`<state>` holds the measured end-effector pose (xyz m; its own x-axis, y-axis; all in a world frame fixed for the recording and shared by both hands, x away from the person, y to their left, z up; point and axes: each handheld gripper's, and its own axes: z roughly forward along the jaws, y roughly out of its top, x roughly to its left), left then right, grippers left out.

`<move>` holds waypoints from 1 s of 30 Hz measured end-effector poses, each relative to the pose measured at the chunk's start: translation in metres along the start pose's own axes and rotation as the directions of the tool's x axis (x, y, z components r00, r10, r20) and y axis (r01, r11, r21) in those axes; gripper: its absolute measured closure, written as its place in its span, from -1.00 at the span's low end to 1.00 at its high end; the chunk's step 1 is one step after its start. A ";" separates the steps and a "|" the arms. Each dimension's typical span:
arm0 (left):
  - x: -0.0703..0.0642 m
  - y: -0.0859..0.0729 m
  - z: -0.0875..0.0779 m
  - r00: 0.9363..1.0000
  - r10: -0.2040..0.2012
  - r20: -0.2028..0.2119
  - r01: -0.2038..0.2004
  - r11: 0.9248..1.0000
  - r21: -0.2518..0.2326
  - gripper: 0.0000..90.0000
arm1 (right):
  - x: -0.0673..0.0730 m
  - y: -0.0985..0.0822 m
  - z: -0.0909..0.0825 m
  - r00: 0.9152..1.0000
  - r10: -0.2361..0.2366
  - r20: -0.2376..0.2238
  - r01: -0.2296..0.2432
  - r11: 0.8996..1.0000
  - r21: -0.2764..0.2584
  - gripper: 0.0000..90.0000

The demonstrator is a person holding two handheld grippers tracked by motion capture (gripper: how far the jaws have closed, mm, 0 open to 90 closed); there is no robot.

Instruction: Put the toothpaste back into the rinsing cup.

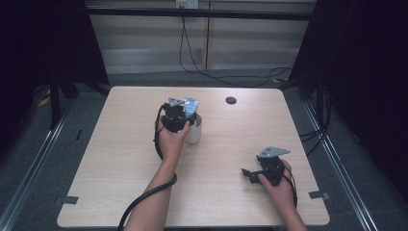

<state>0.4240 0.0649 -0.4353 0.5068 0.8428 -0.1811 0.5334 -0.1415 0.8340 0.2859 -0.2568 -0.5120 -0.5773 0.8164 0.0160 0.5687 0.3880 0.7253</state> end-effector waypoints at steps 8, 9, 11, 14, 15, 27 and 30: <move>-0.004 -0.002 0.000 1.000 0.016 -0.003 -0.016 1.000 0.012 0.36 | 0.000 0.000 0.000 1.000 0.000 0.000 0.000 1.000 0.000 -0.68; -0.004 -0.002 0.000 1.000 0.021 -0.006 -0.020 1.000 0.014 0.36 | 0.000 0.000 0.000 1.000 0.000 0.000 0.000 1.000 0.000 -0.68; -0.005 -0.004 0.000 1.000 0.024 -0.005 -0.024 1.000 0.020 0.36 | 0.000 0.000 0.000 1.000 0.000 0.000 0.000 1.000 0.000 -0.68; -0.005 -0.007 0.000 1.000 0.024 -0.016 -0.024 0.999 0.035 0.36 | 0.000 0.000 0.000 1.000 0.000 0.000 0.000 1.000 0.000 -0.68; -0.004 -0.008 0.000 0.999 0.029 -0.016 -0.029 0.999 0.038 0.36 | 0.000 0.000 0.000 1.000 0.000 0.000 0.000 1.000 0.000 -0.68; -0.007 -0.013 -0.001 0.998 0.052 -0.025 -0.050 0.997 0.051 0.34 | 0.000 0.000 0.000 1.000 0.000 0.000 0.000 1.000 0.000 -0.68; -0.010 -0.012 -0.001 0.997 0.077 -0.033 -0.075 0.995 0.060 0.33 | 0.000 0.000 0.000 1.000 0.000 0.000 0.000 1.000 0.000 -0.68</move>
<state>0.4117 0.0587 -0.4430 0.5239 0.8459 -0.0994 0.5335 -0.2350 0.8125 0.2858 -0.2568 -0.5120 -0.5773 0.8164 0.0161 0.5688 0.3879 0.7252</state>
